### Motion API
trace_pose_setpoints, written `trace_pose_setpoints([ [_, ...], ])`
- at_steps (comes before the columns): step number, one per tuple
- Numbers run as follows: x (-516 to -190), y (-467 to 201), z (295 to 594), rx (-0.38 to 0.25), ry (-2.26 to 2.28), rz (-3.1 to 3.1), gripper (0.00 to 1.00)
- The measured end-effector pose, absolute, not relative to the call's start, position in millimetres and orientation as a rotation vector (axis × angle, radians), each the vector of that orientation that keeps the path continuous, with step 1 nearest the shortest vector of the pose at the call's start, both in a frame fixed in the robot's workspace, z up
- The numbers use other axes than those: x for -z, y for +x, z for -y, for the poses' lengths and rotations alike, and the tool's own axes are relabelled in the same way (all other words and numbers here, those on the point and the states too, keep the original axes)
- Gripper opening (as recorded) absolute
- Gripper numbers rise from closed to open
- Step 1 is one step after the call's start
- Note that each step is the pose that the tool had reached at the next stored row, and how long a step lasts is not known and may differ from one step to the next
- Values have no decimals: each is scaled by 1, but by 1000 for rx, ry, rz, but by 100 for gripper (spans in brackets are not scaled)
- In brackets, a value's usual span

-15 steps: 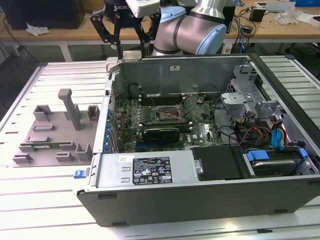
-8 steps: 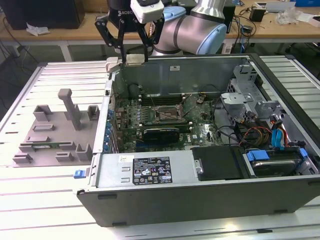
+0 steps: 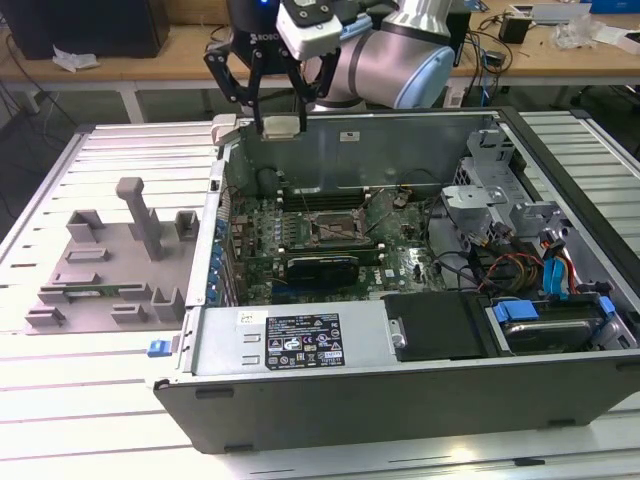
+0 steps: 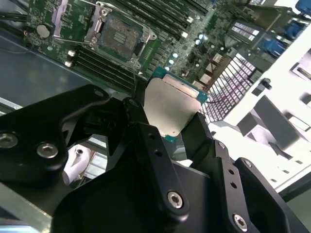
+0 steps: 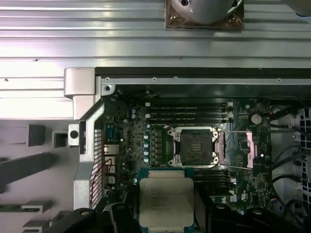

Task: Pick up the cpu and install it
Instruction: 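Pick up the cpu and move it towards the insertion slot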

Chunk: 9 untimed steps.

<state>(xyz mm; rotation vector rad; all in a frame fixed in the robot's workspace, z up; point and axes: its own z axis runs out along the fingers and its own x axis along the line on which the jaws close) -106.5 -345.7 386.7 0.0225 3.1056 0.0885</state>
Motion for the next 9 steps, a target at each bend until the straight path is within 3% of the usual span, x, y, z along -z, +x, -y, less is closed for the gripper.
trace_pose_setpoints([
  [9, -376, -87, 346, -88, 23, -3107, 55],
])
